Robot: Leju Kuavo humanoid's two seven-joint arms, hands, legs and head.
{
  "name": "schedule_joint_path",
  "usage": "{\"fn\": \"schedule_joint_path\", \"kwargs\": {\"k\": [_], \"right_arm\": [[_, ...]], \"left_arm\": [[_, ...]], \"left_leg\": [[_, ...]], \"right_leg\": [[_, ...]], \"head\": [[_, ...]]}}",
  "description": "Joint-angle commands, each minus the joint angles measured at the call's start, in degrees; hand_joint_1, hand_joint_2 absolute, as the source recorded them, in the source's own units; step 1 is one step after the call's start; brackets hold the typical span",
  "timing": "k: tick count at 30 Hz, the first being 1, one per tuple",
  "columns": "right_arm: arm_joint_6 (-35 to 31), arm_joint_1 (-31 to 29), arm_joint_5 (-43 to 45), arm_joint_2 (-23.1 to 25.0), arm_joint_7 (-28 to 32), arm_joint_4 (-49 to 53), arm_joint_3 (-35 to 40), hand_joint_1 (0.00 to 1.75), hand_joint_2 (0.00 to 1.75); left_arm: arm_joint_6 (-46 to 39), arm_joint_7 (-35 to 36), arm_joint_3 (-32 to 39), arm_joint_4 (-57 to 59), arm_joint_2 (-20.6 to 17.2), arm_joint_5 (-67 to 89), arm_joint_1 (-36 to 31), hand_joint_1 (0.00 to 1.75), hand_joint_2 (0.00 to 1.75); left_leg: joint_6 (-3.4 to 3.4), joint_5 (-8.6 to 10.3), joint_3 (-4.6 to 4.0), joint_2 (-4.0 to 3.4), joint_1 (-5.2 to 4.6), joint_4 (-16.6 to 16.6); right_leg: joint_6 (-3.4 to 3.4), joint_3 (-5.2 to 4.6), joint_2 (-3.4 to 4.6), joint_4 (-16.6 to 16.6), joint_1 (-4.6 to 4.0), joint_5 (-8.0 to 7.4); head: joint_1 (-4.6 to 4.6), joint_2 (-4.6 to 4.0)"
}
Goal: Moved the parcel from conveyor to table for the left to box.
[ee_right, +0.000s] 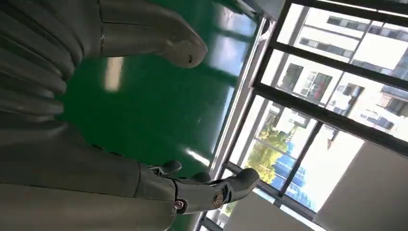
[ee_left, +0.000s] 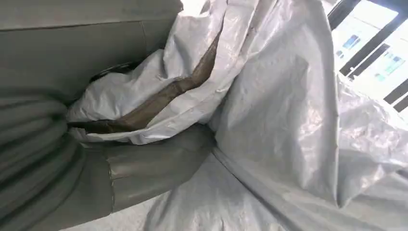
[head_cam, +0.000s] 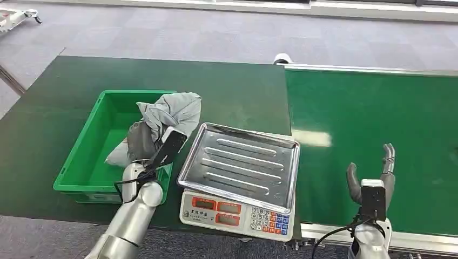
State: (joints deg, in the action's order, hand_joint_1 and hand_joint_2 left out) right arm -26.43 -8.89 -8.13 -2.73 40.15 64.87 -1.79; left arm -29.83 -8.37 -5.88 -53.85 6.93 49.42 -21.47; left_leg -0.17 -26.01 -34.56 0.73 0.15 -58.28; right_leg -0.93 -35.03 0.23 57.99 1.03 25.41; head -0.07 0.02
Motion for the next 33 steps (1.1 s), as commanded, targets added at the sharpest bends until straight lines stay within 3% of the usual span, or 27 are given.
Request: {"fn": "schedule_joint_path", "kwargs": {"k": [1,17,18,19,20,23,27,33], "right_arm": [[-0.2,-2.8,0.1,1.9,-0.2,-4.8,-1.5,0.00,1.75],[0.0,-2.6,0.3,2.0,-0.2,-4.6,-1.6,0.00,1.75],[0.0,-2.6,0.3,2.0,-0.2,-4.6,-1.6,0.00,1.75],[-0.1,-2.5,0.2,2.1,-0.2,-4.6,-1.6,0.00,1.75],[-0.3,-2.4,0.0,2.2,-0.2,-4.4,-1.5,0.00,1.75],[0.0,-2.4,-0.1,2.3,-0.2,-4.6,-1.4,0.00,1.75],[0.3,-2.6,0.0,1.9,-0.2,-4.8,-1.1,0.00,1.75],[0.1,-4.5,0.5,1.6,-0.2,-6.8,-1.1,0.00,1.75]], "left_arm": [[-5.2,-0.4,7.2,9.8,-0.5,-0.6,-3.6,1.75,1.75],[-5.7,-1.3,8.3,9.9,-0.4,-1.5,-3.7,1.75,1.75],[-6.5,-1.6,8.6,9.7,-0.3,-1.7,-3.6,1.61,1.75],[-7.6,-1.8,9.5,9.8,-0.2,-2.4,-3.7,0.51,1.75],[-9.7,-2.7,11.3,10.8,-0.4,-3.7,-4.2,0.00,1.75],[-10.2,-2.2,17.5,13.3,-1.6,-0.4,-5.7,0.00,1.75],[-10.2,-3.3,20.4,21.3,-4.8,2.3,-10.2,0.00,1.75],[-10.2,-1.9,35.4,14.2,-3.4,21.0,-10.6,0.00,1.75]], "left_leg": [[-0.04,0.01,0.23,-0.21,0.04,0.1],[-0.03,0.15,0.38,-0.16,0.05,0.2],[-0.01,0.19,0.37,-0.18,0.08,0.2],[-0.01,0.23,0.38,-0.21,0.07,0.2],[0.01,0.16,0.37,-0.14,0.06,0.1],[-0.01,0.20,0.38,-0.26,0.10,0.2],[-0.04,0.21,0.37,-0.12,0.08,0.1],[-0.11,0.35,0.26,-0.22,0.11,0.1]], "right_leg": [[0.08,0.19,0.14,-0.1,-0.06,-0.07],[0.13,0.39,0.01,-0.2,-0.07,-0.16],[0.15,0.40,0.01,-0.2,-0.10,-0.19],[0.17,0.39,0.02,-0.3,-0.09,-0.23],[0.11,0.41,-0.01,-0.1,-0.08,-0.16],[0.14,0.39,0.08,-0.2,-0.11,-0.23],[0.12,0.41,-0.03,-0.1,-0.09,-0.18],[0.17,0.25,0.07,-0.1,-0.12,-0.29]], "head": [[0.00,0.00],[0.00,0.00],[0.00,0.00],[0.00,0.00],[0.00,0.00],[0.00,0.00],[0.00,0.00],[0.00,0.00]]}}
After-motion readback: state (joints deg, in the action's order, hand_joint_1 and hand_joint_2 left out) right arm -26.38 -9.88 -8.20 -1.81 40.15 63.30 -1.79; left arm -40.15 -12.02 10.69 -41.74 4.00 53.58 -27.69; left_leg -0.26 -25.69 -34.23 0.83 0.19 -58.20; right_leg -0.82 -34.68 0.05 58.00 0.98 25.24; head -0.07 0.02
